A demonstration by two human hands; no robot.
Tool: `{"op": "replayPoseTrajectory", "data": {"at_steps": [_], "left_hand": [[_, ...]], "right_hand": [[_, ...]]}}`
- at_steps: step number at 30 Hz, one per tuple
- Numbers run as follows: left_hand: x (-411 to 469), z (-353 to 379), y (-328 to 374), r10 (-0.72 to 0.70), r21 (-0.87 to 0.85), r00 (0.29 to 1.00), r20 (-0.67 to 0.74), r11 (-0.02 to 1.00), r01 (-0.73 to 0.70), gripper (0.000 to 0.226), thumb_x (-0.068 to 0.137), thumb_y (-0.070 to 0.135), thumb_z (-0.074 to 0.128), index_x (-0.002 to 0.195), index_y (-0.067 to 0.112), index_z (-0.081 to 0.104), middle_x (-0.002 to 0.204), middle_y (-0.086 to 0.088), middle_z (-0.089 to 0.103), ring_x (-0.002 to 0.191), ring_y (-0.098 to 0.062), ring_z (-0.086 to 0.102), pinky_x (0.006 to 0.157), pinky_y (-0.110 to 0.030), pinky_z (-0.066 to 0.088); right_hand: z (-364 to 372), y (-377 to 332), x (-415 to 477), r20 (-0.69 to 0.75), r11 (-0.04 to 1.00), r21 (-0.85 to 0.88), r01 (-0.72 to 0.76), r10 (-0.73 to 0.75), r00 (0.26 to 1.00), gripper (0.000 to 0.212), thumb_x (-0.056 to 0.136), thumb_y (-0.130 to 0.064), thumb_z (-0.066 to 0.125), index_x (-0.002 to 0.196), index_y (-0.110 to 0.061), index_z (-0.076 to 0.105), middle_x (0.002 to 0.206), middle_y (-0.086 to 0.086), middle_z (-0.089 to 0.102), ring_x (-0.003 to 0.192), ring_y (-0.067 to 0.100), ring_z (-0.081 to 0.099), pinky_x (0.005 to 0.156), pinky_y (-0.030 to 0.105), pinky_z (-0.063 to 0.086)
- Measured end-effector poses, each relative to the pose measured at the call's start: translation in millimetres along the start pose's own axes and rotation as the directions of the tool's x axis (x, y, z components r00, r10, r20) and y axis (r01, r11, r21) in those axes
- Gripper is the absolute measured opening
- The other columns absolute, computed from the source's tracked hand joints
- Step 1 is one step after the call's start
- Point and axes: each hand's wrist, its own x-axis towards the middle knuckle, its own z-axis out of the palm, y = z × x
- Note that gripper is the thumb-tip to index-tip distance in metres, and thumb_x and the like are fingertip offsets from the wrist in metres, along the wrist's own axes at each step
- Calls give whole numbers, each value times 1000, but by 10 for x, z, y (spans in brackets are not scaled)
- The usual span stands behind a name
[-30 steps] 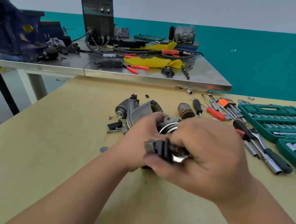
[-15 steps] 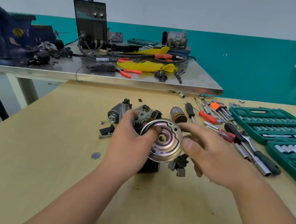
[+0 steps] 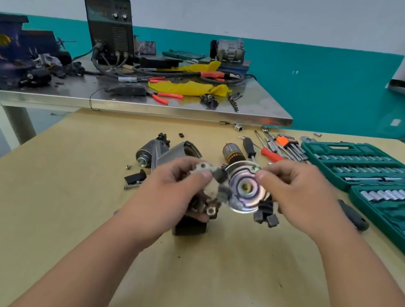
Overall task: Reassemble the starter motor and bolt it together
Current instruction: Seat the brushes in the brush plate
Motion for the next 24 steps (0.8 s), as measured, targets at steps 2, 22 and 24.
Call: {"op": "replayPoseTrajectory", "data": {"at_steps": [2, 22, 24], "left_hand": [[-40, 15, -11, 16, 160, 999, 35, 987, -21, 21, 93, 21, 63, 88, 38, 75, 75, 4, 72, 63, -9, 69, 51, -25, 56], [-90, 91, -57, 471, 540, 871, -138, 773, -333, 23, 67, 41, 79, 83, 41, 61, 90, 16, 56, 83, -2, 57, 67, -11, 43], [-99, 111, -62, 483, 569, 869, -108, 747, -344, 22, 65, 47, 75, 83, 43, 62, 94, 16, 54, 90, -4, 56, 71, -11, 43]], "right_hand": [[62, -35, -28, 87, 999, -31, 39, -36, 996, 14, 87, -38, 62, 76, -35, 69, 65, -25, 65, 56, -9, 57, 46, 9, 38], [228, -111, -92, 107, 982, 173, 74, -93, 990, 24, 88, -45, 49, 77, -35, 69, 77, 7, 65, 69, 20, 61, 46, 16, 45], [224, -117, -97, 112, 982, 167, 85, -104, 988, 24, 91, -41, 50, 74, -39, 67, 78, 7, 64, 72, 19, 59, 46, 11, 42]]}}
